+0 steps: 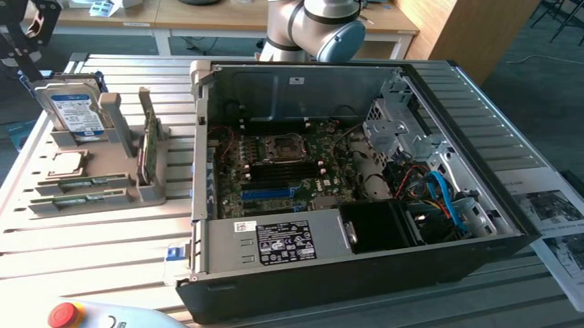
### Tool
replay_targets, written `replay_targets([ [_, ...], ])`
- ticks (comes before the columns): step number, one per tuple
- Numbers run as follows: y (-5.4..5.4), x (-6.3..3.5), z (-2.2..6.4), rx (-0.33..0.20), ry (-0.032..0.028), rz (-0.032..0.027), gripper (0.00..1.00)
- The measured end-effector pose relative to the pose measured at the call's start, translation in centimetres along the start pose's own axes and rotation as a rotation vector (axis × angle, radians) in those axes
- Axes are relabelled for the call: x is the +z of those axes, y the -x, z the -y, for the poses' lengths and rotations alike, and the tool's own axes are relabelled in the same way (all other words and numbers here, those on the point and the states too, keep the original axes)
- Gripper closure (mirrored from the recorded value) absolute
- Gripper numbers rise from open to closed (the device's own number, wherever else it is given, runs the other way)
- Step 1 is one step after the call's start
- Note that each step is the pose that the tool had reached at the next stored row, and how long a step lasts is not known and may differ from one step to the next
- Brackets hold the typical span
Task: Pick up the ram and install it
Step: 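Pick up the ram and move it above insertion slot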
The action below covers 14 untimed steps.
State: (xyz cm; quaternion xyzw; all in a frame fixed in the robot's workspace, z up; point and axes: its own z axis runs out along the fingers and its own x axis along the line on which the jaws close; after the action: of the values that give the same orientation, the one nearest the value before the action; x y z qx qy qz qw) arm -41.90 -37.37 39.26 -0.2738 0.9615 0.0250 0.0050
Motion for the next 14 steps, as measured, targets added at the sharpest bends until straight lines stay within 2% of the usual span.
replay_targets([
  [14, 0.00, 0.00, 0.00, -0.232, 0.0054, -0.0105, 0.89],
])
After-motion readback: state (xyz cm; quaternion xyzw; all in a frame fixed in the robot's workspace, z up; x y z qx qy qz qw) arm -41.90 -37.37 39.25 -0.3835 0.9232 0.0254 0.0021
